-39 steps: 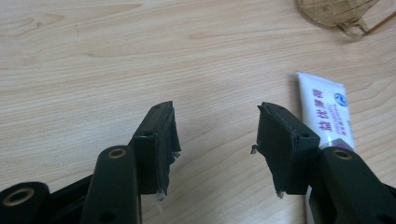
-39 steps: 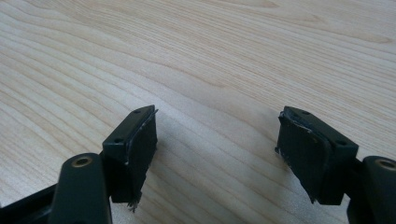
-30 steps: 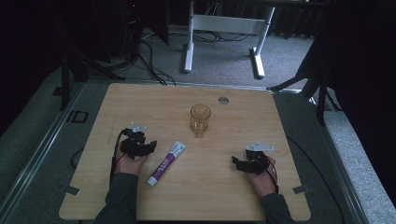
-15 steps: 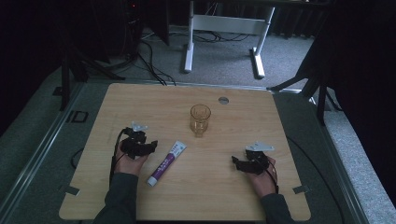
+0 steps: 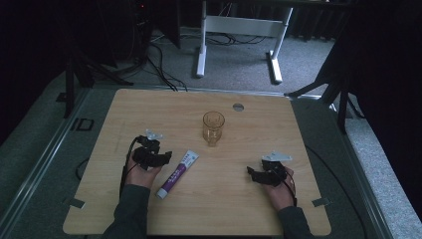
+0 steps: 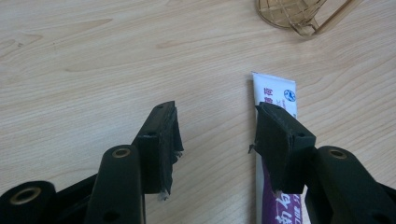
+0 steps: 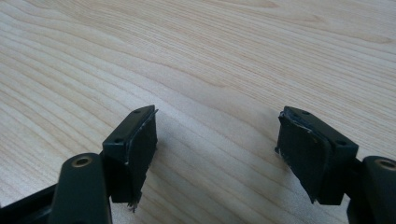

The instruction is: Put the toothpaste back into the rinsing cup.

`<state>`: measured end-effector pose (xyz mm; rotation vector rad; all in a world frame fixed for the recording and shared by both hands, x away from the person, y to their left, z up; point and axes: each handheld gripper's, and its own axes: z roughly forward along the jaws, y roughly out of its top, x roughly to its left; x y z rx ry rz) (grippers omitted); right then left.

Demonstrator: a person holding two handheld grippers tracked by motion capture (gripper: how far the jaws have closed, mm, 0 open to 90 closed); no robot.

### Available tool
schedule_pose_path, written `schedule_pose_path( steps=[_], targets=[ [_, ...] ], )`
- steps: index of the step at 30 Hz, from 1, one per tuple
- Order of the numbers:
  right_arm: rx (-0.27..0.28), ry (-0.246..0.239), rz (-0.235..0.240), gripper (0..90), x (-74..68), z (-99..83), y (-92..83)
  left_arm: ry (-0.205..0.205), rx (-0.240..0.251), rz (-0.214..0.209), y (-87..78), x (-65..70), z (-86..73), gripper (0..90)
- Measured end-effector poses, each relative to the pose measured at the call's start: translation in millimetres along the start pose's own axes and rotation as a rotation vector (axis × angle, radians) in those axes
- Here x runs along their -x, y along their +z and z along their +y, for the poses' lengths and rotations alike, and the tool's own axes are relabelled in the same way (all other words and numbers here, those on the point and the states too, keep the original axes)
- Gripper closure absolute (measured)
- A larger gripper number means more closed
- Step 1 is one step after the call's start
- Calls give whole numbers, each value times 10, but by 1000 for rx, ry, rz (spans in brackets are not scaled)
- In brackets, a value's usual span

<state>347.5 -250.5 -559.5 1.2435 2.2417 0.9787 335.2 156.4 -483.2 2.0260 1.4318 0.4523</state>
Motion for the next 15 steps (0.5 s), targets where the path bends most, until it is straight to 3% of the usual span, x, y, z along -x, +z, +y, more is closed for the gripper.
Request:
schedule_pose_path(
  steps=[15],
  targets=[
    [1, -1, 0, 282, 0, 0, 1, 35, -44, -15, 15, 84, 50, 509]
  ],
)
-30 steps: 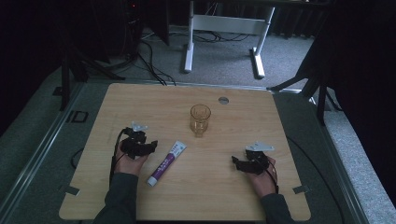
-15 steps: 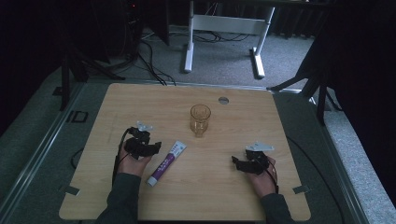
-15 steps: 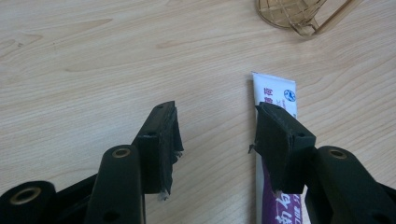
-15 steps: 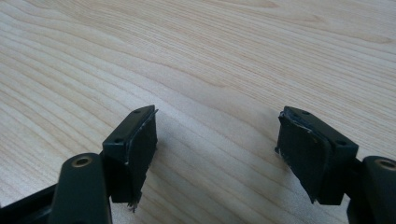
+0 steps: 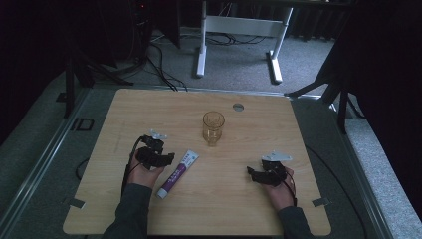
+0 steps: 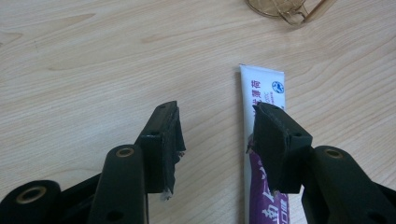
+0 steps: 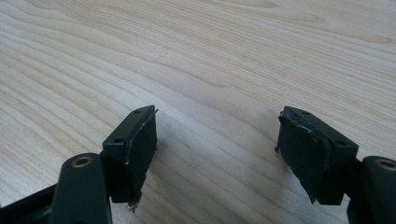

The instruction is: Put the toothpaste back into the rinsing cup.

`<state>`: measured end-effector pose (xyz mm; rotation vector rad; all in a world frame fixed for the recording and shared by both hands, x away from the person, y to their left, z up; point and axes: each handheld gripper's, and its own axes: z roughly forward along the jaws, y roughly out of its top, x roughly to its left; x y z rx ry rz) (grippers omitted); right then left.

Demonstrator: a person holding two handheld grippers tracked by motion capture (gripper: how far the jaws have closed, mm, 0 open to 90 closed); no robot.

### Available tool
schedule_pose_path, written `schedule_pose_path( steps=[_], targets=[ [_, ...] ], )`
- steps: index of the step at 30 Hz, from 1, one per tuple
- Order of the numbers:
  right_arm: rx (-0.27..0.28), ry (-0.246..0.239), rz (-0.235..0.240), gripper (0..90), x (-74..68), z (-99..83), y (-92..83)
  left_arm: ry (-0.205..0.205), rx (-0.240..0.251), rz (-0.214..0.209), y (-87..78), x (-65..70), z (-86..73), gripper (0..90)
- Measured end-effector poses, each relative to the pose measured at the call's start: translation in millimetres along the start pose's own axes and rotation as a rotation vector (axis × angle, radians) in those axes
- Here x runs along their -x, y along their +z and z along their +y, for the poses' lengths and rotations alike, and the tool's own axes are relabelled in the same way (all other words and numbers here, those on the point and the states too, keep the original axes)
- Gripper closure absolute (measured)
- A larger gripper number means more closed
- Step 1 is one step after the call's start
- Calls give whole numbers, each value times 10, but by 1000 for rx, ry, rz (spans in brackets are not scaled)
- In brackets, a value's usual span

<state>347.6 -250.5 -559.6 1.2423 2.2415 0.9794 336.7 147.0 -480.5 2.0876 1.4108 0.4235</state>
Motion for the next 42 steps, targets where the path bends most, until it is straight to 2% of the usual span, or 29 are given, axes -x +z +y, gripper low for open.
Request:
schedule_pose_path(
  steps=[22, 42],
  targets=[
    [-1, 2, -1, 282, -1, 0, -1, 19, -69, 14, 20, 46, 87, 535],
    [0, 3, -1, 282, -2, 0, 0, 37, -101, 19, 49, 118, 131, 534]
  ],
)
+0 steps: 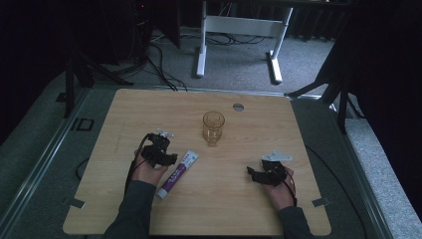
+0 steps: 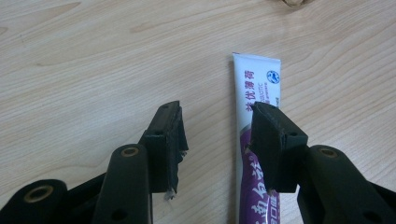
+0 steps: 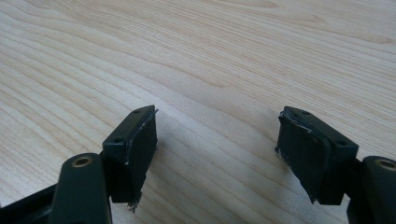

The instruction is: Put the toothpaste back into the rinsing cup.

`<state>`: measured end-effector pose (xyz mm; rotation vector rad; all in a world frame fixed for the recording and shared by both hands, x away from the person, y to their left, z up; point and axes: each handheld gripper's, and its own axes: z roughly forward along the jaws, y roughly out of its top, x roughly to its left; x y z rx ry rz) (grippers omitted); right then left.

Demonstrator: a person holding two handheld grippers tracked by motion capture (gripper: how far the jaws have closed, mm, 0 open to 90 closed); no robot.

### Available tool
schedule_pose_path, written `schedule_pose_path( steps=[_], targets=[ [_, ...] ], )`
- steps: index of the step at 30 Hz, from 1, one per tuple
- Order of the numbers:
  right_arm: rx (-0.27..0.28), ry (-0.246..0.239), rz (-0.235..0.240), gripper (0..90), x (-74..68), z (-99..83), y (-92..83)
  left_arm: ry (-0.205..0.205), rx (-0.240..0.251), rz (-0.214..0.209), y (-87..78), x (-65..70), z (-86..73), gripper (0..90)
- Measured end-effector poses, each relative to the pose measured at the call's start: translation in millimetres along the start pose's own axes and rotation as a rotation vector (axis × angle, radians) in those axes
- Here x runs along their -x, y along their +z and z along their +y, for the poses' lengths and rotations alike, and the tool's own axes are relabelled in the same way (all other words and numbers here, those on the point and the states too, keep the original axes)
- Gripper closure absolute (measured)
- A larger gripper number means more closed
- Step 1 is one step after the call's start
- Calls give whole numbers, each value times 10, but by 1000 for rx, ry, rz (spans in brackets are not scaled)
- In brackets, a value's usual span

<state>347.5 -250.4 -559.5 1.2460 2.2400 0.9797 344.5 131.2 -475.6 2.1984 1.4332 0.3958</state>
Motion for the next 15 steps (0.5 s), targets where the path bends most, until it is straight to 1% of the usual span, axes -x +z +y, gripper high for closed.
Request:
schedule_pose_path(
  steps=[7, 15],
  targets=[
    [0, -1, 1, 282, 0, 0, 0, 14, -19, 1, 17, 36, 33, 531],
    [0, 0, 0, 282, 0, 0, 0, 24, -33, -11, 21, 67, 74, 531]
  ],
)
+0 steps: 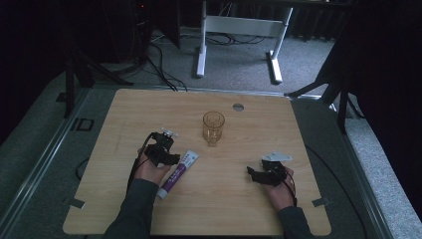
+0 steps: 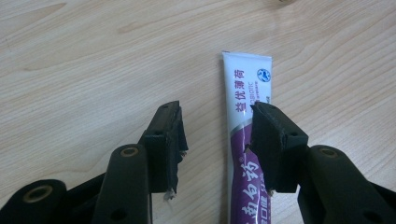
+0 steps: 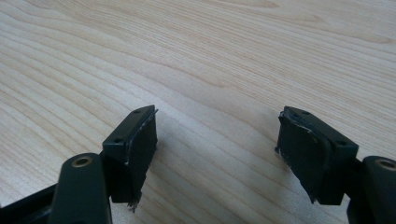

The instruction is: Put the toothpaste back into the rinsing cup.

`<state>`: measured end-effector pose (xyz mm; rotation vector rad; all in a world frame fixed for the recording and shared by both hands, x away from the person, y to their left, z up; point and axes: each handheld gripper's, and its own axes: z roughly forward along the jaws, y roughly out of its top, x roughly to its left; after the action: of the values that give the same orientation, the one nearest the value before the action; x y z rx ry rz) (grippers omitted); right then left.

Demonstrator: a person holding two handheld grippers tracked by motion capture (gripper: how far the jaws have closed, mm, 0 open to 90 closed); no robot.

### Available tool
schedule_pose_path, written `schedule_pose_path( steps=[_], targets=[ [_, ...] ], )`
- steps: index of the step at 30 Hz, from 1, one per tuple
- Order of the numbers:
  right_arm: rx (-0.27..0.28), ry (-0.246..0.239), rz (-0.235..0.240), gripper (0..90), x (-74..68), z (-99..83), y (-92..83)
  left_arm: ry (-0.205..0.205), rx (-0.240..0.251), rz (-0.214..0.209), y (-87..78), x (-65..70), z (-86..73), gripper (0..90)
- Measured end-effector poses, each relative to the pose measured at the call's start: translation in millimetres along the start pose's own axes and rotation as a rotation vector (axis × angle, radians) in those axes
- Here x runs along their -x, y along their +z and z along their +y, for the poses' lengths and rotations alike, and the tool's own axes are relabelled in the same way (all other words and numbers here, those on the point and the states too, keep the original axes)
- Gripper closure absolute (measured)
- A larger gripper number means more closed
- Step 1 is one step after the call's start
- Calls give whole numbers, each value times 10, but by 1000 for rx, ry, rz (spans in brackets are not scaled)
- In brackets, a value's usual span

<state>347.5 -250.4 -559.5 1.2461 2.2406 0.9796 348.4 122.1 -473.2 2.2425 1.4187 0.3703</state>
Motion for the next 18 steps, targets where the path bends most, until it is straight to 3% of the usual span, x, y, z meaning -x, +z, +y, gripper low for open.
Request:
schedule_pose_path(
  steps=[18],
  targets=[
    [-1, -1, 0, 282, 1, 0, -1, 11, -41, -10, 13, 25, 59, 543]
  ],
)
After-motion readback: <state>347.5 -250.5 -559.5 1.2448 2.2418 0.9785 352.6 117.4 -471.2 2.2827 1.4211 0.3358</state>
